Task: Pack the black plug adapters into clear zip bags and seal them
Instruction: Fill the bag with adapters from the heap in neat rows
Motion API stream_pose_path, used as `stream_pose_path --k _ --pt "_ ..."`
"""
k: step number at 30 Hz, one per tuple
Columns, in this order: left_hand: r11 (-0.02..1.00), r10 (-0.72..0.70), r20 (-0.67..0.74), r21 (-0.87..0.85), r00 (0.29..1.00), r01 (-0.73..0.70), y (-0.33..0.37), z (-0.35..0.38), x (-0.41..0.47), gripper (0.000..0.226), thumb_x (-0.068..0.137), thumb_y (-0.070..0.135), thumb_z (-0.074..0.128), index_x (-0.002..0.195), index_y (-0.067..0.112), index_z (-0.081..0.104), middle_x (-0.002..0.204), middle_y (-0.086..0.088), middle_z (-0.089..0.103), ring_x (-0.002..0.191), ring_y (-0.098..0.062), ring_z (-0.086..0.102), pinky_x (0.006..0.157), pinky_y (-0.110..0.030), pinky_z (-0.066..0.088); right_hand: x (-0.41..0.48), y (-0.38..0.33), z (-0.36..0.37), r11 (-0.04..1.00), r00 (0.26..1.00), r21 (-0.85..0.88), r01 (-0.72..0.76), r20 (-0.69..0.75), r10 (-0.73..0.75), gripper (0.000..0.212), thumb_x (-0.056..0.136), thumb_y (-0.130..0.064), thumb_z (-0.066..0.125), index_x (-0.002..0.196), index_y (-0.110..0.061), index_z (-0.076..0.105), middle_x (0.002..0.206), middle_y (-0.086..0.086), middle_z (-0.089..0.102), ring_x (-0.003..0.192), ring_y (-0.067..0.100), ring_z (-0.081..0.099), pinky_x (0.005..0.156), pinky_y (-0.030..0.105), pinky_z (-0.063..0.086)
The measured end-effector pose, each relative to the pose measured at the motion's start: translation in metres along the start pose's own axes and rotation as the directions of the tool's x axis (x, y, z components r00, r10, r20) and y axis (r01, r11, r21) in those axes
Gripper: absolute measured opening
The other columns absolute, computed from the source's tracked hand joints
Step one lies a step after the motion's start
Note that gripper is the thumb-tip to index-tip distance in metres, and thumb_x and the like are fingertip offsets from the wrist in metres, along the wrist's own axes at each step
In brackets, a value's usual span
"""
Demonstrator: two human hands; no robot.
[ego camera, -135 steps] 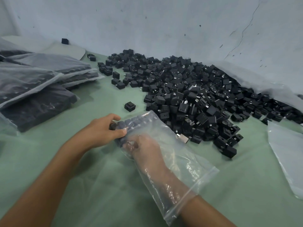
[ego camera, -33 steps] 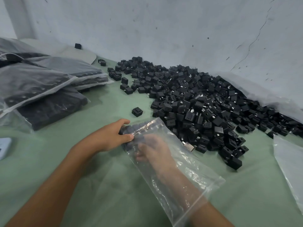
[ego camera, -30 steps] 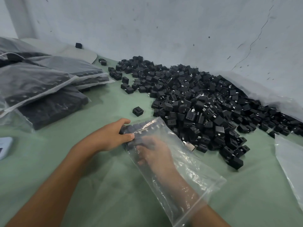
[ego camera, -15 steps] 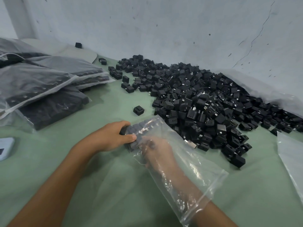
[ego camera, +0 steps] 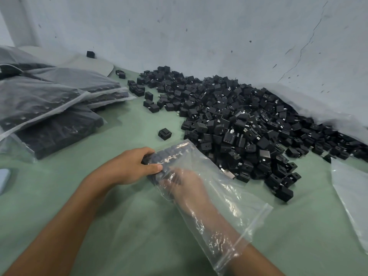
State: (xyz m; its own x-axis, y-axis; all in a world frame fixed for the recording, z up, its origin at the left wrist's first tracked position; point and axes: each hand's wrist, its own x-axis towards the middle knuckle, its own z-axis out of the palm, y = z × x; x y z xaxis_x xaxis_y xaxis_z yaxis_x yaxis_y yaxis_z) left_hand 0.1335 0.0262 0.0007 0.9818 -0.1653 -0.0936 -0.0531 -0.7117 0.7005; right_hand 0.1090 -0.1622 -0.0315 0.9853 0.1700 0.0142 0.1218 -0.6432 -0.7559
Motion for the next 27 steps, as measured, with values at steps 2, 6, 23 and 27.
stream_pose_path --k 2,6,23,27 --pt "1.0 0.005 -0.005 0.001 1.0 -0.005 0.0 0.0 0.0 0.039 0.087 0.047 0.07 0.119 0.027 0.062 0.11 0.01 0.067 0.101 -0.011 0.063 0.097 -0.036 0.049 0.002 0.002 0.001 0.999 1.0 -0.033 -0.011 0.003 0.012 0.004 0.088 -0.033 0.072 0.086 -0.033 0.069 0.066 -0.012 0.063 0.056 -0.001 0.058 0.046 0.012 0.042" --pt "0.999 0.024 -0.009 -0.037 1.0 -0.024 -0.001 -0.001 0.0 0.035 0.087 0.043 0.072 0.117 0.027 0.064 0.106 0.012 0.068 0.098 -0.009 0.064 0.094 -0.033 0.05 0.004 0.005 0.001 0.993 0.999 -0.112 0.039 0.006 -0.039 0.004 0.092 -0.034 0.064 0.093 -0.031 0.066 0.07 -0.017 0.057 0.065 0.001 0.056 0.051 0.01 0.037" --pt "0.993 -0.046 -0.175 0.098 0.984 0.064 -0.004 0.014 0.008 0.048 0.074 0.067 0.069 0.104 0.03 0.066 0.093 0.009 0.068 0.087 -0.013 0.062 0.08 -0.033 0.05 -0.005 -0.006 0.003 0.97 0.989 -0.209 0.123 -0.051 -0.136 0.015 0.09 -0.023 0.063 0.102 -0.017 0.07 0.094 0.003 0.071 0.076 0.01 0.057 0.061 0.012 0.032" --pt "0.995 -0.064 -0.147 0.072 0.987 0.075 -0.005 0.021 0.015 0.072 0.073 0.066 0.069 0.13 0.024 0.058 0.121 0.001 0.066 0.102 -0.016 0.059 0.09 -0.033 0.046 -0.007 -0.008 0.001 0.979 0.998 -0.192 0.063 -0.003 -0.064 0.022 0.093 -0.021 0.062 0.113 -0.017 0.067 0.107 0.005 0.07 0.096 0.022 0.066 0.078 0.024 0.048"
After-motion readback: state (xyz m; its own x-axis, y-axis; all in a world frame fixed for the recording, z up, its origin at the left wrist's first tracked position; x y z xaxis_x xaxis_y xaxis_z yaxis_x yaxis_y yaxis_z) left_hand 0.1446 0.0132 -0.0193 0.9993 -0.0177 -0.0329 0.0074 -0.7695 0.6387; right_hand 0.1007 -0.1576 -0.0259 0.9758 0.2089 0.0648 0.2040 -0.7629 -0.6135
